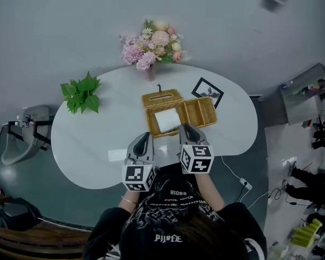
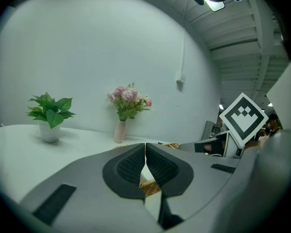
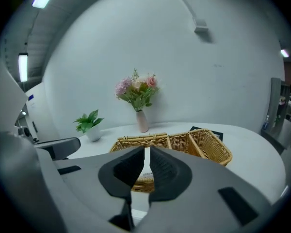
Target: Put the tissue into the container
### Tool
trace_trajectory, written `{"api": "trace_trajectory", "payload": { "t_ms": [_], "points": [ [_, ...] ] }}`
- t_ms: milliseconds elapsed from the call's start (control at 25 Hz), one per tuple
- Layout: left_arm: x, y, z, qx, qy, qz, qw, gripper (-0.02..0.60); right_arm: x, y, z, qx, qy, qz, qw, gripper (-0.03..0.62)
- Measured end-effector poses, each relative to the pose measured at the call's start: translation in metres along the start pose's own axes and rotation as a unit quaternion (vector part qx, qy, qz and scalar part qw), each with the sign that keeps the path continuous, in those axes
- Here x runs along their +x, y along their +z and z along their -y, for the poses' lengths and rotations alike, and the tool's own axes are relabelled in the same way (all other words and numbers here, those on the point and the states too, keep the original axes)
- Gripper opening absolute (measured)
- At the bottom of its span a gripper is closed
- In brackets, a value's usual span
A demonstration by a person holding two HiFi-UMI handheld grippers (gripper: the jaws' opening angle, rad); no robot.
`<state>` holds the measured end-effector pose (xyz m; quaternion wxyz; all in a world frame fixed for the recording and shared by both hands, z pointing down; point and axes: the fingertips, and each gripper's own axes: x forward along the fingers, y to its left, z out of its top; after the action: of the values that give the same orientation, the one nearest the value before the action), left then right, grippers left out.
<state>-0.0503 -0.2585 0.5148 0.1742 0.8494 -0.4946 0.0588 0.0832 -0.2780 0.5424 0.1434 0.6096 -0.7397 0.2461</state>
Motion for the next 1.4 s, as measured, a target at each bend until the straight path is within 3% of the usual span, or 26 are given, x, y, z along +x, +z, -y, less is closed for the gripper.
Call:
{"api": "trace_trajectory", "payload": {
  "t_ms": [120,360,680,1400],
  "points": [
    [0.0,0.0,0.003,0.005,-0.005,0.0,1.0,0.026,-0.004,0.001,0.0,-0.012,-0.015,0.01,1.0,0.026],
    [-0.001,-0.001,0.004,0.006,-0.007,0.001,1.0,0.026,-0.013,0.01,0.0,-0.026,-0.037,0.05,0.998,0.022],
    [-0.004,0.001,0.005,0.011,-0.012,0.003,0.9999,0.026,-0.013,0.01,-0.014,-0.044,-0.016,0.052,0.998,0.021],
    [-0.002,-0.002,-0.004,0.01,-0.006,-0.009,0.9999,0.026,-0.01,0.005,-0.023,-0.076,-0.012,0.044,0.996,0.021]
  ]
}}
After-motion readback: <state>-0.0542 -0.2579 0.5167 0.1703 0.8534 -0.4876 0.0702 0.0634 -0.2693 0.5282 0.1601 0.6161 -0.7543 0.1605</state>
